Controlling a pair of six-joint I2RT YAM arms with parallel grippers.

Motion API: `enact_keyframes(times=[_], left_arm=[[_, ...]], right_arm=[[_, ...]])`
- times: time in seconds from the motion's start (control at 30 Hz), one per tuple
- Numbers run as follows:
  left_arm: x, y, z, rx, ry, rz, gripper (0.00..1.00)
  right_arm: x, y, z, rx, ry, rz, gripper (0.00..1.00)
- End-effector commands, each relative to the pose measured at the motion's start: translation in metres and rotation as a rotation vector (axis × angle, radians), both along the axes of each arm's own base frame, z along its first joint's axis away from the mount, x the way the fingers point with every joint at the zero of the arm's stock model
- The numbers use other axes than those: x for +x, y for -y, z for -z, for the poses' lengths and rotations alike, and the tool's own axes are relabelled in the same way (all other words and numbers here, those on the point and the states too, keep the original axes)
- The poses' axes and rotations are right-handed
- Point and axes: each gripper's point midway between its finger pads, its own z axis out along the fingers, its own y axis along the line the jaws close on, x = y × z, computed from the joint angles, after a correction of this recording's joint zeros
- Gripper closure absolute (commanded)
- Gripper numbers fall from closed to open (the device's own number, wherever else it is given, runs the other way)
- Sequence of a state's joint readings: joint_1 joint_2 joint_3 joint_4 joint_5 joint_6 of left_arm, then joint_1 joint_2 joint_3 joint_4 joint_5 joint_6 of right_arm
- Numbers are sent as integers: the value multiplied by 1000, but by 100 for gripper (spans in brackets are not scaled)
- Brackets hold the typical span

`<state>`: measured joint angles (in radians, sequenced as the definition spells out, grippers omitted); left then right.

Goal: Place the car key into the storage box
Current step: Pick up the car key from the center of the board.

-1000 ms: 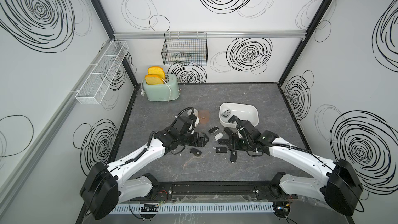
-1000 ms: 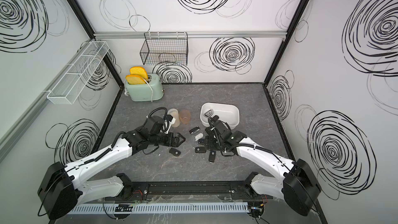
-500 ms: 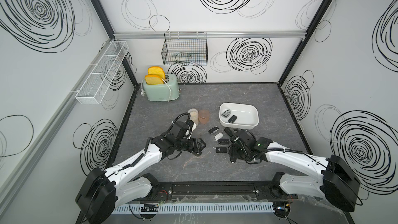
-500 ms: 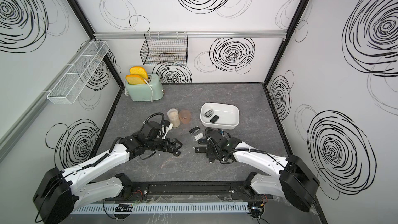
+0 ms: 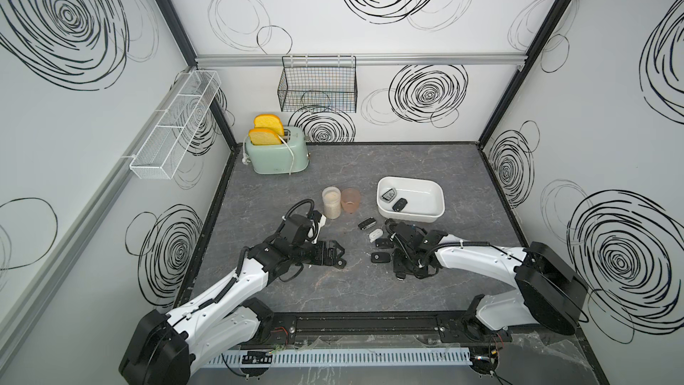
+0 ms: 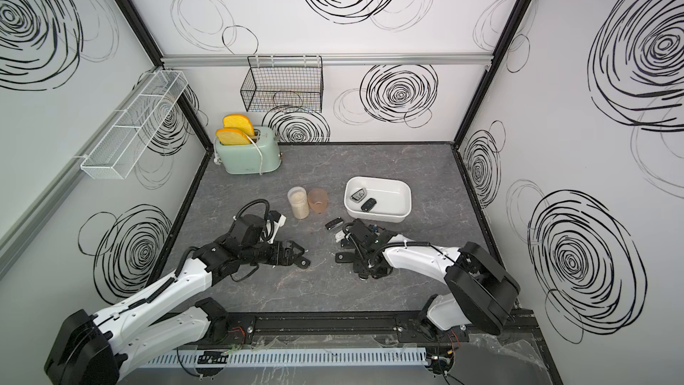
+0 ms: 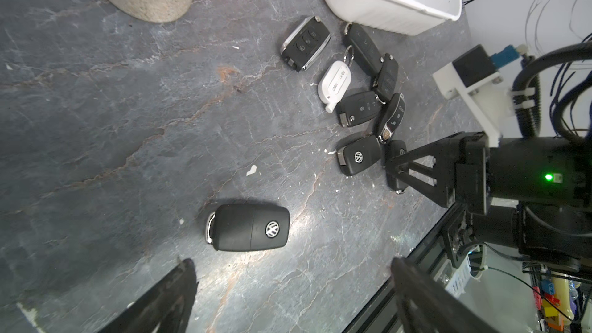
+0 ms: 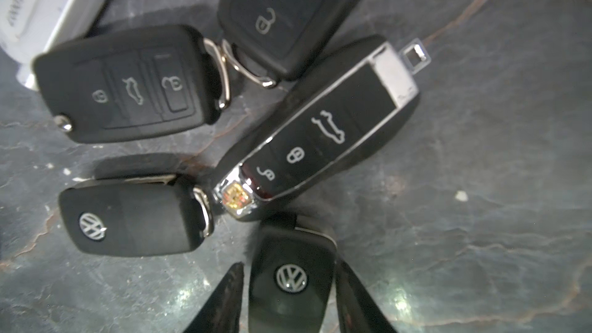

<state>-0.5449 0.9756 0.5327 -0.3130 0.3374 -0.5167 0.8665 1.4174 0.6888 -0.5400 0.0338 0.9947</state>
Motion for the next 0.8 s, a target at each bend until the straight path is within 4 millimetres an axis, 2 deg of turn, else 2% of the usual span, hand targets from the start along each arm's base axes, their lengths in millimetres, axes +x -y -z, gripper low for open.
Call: enact_keyframes(times=[0.0, 0.17, 0.37, 0.5, 0.6, 0.77], left_arm=[[4, -1, -2, -7, 28, -8, 2], [5, -1, -2, -3, 33, -6, 2], [5, -3, -1, 3, 31, -15, 2], [6, -2, 0, 1, 23, -19, 2], [9, 1, -4, -7, 21, -20, 2], [20, 13, -17, -27, 26, -22, 2]], right_arm=[[0, 3, 0, -26, -10, 17, 56], [0, 3, -1, -22, -3, 16, 64], [4, 4, -16, -4, 40, 20, 64], [11, 8, -36, 16, 102, 29, 64], [24, 13, -56, 48, 169, 50, 64], [60, 29, -95, 104, 287, 77, 63]])
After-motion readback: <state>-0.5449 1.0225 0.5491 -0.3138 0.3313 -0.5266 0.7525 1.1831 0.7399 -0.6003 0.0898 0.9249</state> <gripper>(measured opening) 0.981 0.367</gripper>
